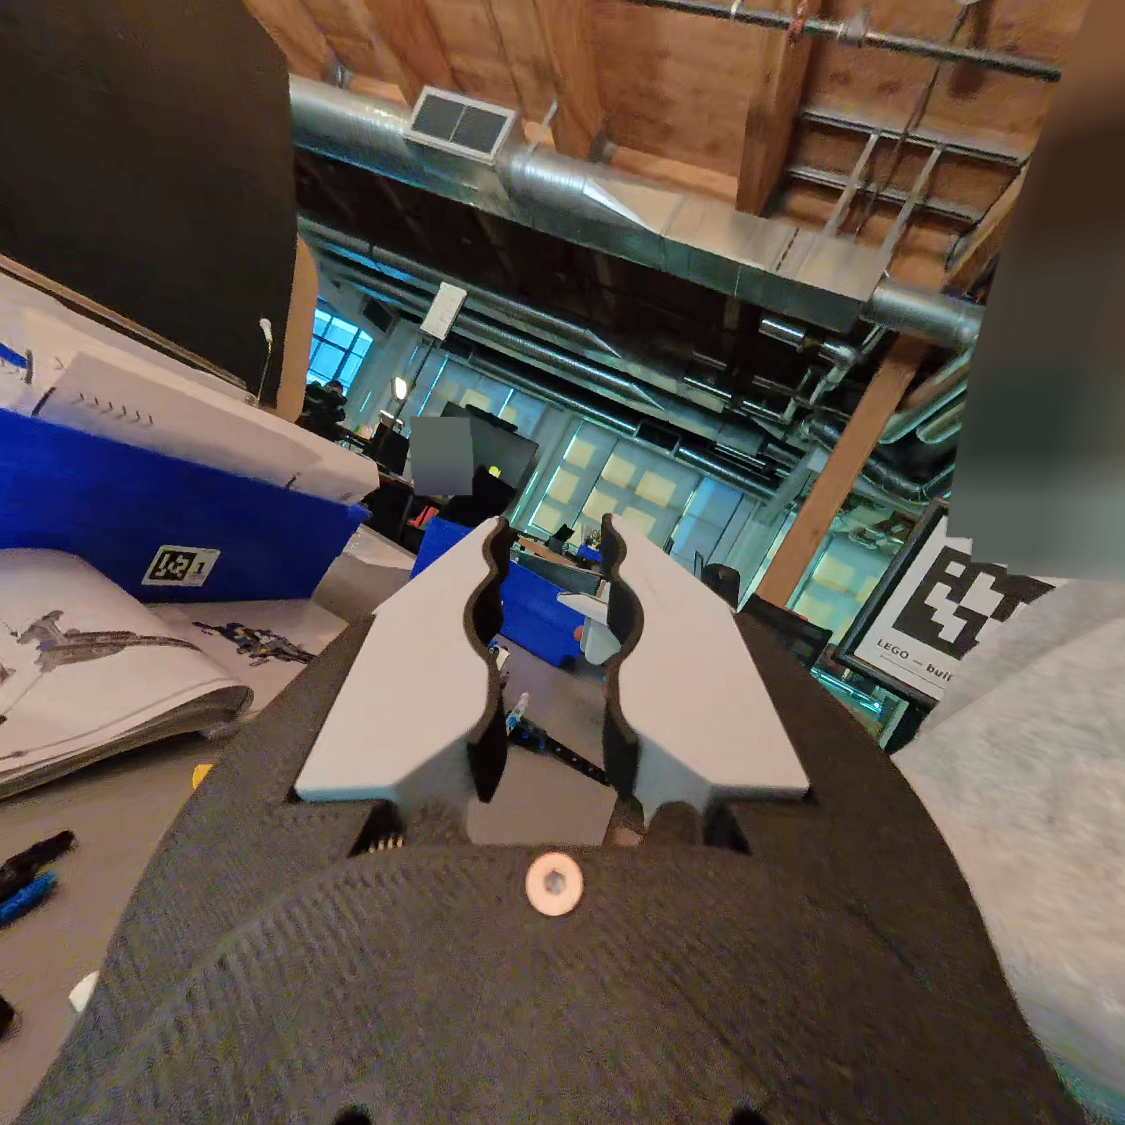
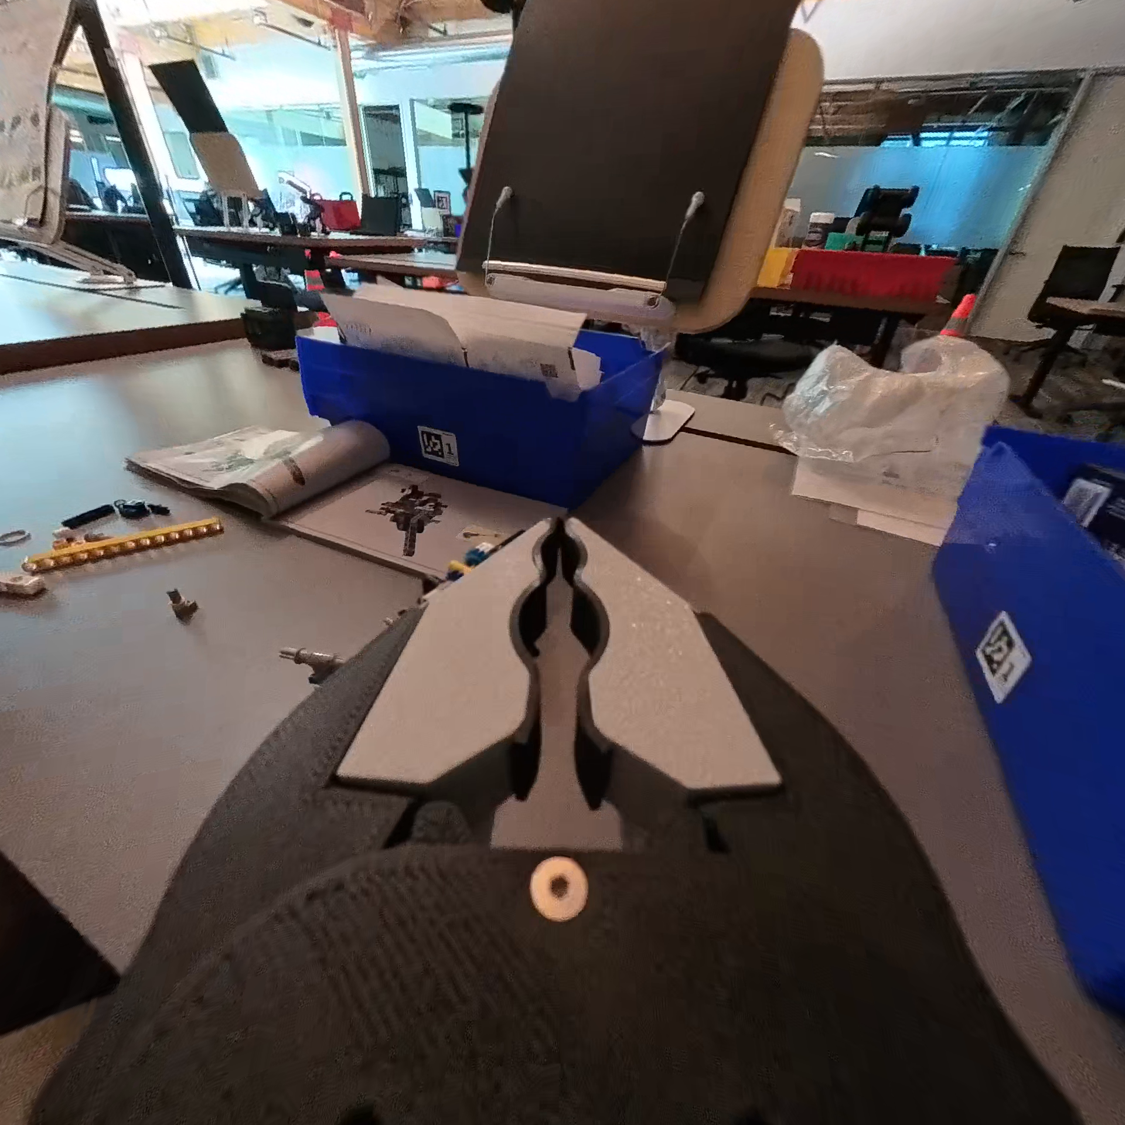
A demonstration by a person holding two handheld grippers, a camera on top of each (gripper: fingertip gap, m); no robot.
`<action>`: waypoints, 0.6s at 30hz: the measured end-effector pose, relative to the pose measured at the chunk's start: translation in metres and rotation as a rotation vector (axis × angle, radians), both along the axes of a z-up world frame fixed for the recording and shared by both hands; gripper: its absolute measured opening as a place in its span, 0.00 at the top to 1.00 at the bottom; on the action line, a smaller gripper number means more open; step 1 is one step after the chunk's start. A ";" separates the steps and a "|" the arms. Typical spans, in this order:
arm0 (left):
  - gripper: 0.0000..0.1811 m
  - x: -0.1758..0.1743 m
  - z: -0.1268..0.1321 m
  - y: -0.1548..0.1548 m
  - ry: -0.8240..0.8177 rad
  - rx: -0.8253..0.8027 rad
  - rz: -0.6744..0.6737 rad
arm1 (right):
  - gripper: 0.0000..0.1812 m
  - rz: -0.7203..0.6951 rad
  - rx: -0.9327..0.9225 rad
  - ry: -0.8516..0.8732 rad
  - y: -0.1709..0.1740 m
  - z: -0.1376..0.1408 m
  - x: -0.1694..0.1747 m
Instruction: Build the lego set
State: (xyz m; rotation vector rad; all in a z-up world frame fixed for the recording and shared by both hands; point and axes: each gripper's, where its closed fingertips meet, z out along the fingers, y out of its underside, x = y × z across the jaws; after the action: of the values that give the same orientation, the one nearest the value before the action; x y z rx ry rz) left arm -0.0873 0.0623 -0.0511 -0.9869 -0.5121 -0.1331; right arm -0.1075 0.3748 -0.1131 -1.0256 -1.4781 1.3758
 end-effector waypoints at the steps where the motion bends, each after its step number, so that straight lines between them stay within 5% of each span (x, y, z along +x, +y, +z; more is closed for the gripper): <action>1: 0.86 -0.002 0.000 0.000 0.002 -0.001 0.010 | 1.00 0.014 0.018 -0.006 -0.004 -0.001 -0.001; 10: 0.87 0.004 -0.042 0.026 0.074 -0.335 0.150 | 0.95 0.094 -0.117 -0.110 -0.019 -0.011 0.014; 18: 0.89 -0.004 -0.046 0.017 -0.012 -0.287 0.134 | 0.91 0.123 -0.248 -0.171 -0.016 -0.017 0.007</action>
State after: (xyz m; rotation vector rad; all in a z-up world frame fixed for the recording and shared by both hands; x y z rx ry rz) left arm -0.0913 0.0789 -0.0969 -1.2277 -0.6176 0.0568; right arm -0.1010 0.3583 -0.1298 -1.2512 -1.5423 1.6228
